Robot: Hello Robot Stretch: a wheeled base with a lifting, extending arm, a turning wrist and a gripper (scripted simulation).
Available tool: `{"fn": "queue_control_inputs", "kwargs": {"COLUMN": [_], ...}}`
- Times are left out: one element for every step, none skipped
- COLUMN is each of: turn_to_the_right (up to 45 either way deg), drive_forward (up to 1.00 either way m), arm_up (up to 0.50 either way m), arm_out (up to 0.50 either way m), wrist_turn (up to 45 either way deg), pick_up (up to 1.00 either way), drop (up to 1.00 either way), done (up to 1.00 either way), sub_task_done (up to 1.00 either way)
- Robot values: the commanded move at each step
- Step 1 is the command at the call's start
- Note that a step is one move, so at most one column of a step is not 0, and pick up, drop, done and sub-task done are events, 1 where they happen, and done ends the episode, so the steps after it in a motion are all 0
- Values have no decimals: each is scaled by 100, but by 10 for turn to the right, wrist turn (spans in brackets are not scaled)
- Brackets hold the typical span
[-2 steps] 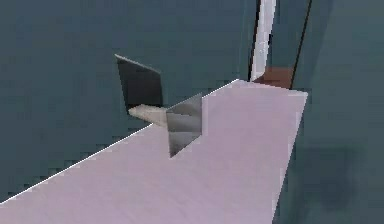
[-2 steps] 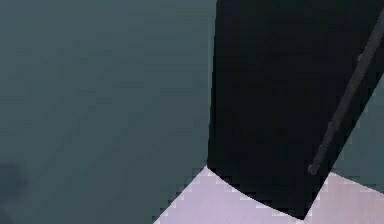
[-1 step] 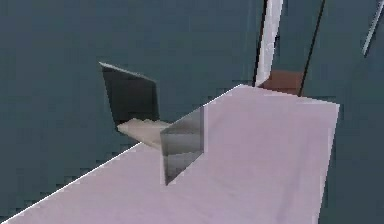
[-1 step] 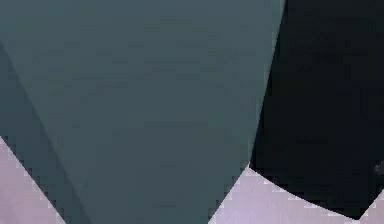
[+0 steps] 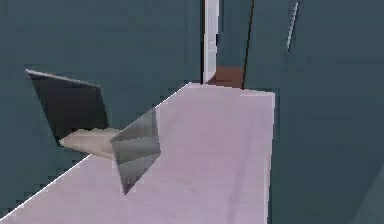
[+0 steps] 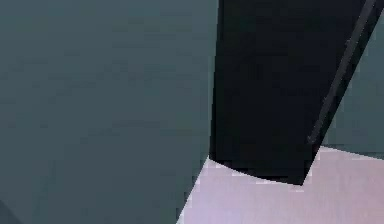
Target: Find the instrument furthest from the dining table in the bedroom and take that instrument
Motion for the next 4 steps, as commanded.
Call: {"fn": "queue_control_inputs", "kwargs": {"turn_to_the_right": [0,90,0,0], "drive_forward": [60,0,100,100], "arm_up": [0,0,0,0], "arm_out": [0,0,0,0], "wrist_turn": [0,0,0,0], "pick_up": [0,0,0,0], "drop": [0,0,0,0], "done": [0,0,0,0], "sub_task_done": [0,0,0,0]}}
